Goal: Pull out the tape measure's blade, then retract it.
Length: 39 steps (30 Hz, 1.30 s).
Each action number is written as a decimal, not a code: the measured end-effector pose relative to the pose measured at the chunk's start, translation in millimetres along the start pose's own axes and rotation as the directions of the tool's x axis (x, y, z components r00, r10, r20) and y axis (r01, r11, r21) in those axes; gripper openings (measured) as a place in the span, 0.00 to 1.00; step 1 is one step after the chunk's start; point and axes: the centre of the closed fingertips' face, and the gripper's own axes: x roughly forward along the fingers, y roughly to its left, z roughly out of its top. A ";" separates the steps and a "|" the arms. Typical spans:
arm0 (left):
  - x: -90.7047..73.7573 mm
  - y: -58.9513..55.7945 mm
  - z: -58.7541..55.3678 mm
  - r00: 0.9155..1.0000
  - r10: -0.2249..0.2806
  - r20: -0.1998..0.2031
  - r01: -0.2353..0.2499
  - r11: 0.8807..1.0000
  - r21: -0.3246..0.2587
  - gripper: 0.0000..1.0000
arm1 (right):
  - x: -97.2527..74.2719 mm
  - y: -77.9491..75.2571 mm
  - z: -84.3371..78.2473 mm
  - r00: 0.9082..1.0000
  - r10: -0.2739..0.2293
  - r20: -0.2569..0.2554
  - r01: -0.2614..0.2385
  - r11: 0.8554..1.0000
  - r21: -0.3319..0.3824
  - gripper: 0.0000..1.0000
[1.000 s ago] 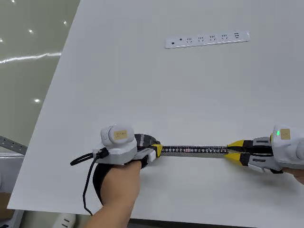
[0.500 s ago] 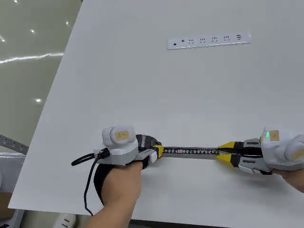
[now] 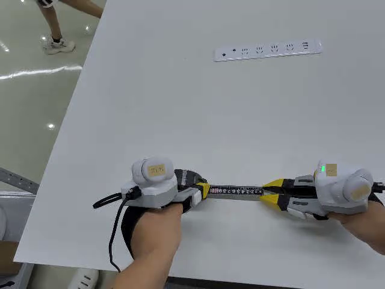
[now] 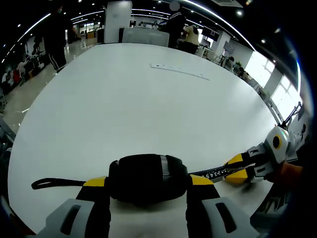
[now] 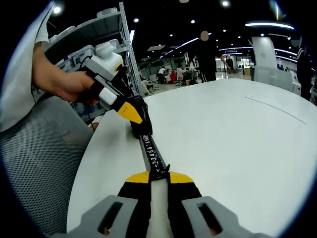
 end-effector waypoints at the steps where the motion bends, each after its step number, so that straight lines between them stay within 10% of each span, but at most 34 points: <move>1: -0.1 0.0 0.0 1.000 0.000 0.000 0.000 1.000 0.001 0.58 | 3.4 1.4 1.7 1.000 0.004 0.004 -0.004 1.000 -0.004 0.09; 39: 0.1 -0.6 1.2 1.000 -0.015 0.002 0.015 1.000 -0.023 0.59 | 30.0 7.1 13.4 1.000 0.021 0.015 -0.020 0.999 -0.038 0.11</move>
